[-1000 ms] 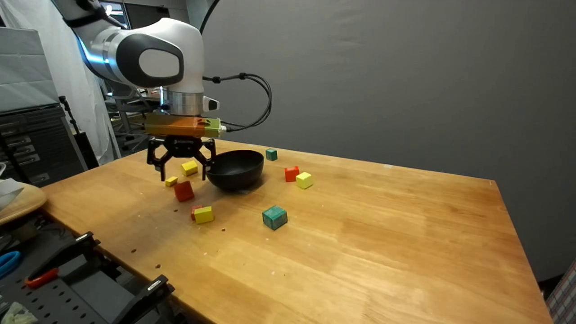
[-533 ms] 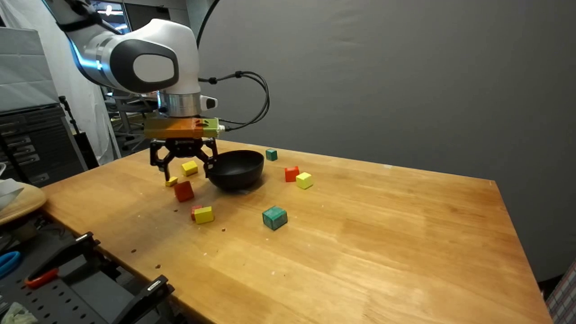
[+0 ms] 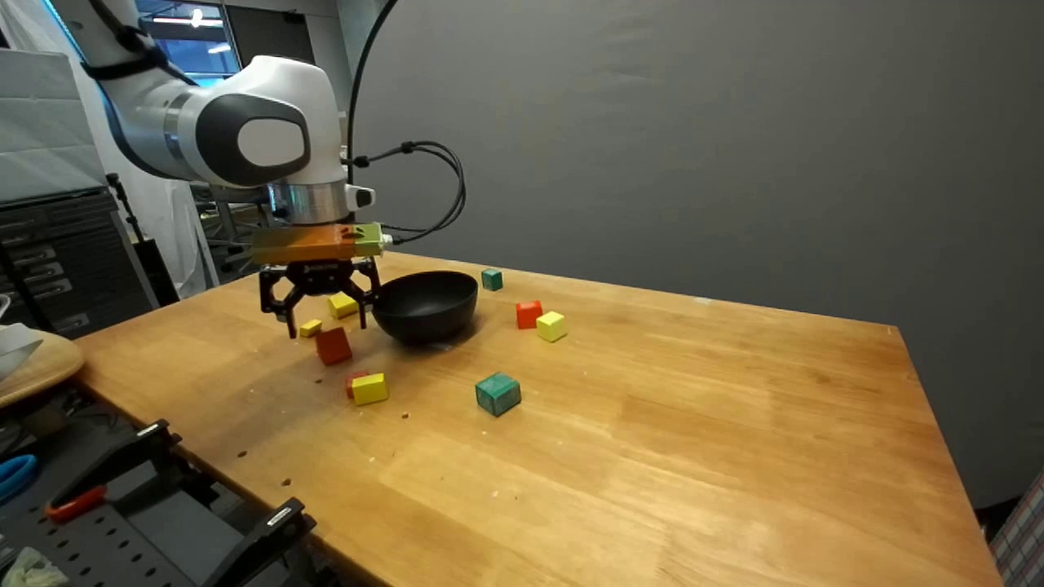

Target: Pick up all the cube boxes on the table and put them inside the bowl

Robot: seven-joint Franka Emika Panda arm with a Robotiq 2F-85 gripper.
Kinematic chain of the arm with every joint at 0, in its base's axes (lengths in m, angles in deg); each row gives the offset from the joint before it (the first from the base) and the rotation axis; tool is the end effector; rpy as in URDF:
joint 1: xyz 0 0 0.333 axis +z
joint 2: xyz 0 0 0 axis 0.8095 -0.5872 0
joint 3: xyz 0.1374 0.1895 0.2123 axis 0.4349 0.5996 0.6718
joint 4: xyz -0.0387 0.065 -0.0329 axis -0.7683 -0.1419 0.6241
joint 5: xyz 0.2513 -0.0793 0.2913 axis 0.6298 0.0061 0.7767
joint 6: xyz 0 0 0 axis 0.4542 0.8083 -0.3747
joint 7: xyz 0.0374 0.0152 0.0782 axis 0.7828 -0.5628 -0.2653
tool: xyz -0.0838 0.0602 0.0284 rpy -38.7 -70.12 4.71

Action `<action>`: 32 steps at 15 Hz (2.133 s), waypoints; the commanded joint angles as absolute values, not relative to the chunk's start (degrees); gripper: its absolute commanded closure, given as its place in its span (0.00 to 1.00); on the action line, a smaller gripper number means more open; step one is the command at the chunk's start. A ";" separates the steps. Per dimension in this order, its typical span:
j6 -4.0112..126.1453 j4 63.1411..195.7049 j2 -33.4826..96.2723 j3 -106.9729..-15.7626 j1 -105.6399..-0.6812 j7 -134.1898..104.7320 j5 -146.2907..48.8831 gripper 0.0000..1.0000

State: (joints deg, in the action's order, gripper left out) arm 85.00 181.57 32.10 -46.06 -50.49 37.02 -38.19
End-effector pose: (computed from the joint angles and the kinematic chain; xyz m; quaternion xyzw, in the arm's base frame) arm 0.4416 0.1172 0.1734 -0.8875 -0.4579 0.0001 0.0521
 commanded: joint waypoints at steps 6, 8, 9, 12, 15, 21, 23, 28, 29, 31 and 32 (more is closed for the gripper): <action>86.26 177.95 26.73 -44.45 -51.56 31.63 -43.67 0.00; 86.11 177.35 25.98 -43.81 -51.86 31.35 -43.42 0.00; 85.99 177.03 25.62 -43.60 -51.94 31.14 -43.42 0.00; 85.78 176.43 24.92 -43.48 -51.90 30.45 -44.06 0.34; 85.52 176.28 24.85 -43.74 -51.84 29.71 -44.74 0.58; 84.18 177.06 28.05 -44.10 -51.53 27.05 -46.71 0.80; 84.36 178.70 32.75 -45.30 -50.62 24.99 -49.11 0.80; 87.02 180.83 42.73 -50.04 -48.79 17.36 -60.22 0.80; 86.52 179.66 42.84 -51.39 -49.24 15.31 -63.35 0.80; 86.02 177.00 41.62 -53.39 -50.18 12.12 -67.70 0.80; 85.04 175.04 39.67 -53.83 -50.77 12.33 -67.02 0.80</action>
State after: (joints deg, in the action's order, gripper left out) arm 85.56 178.07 41.53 -51.55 -50.08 15.30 -64.05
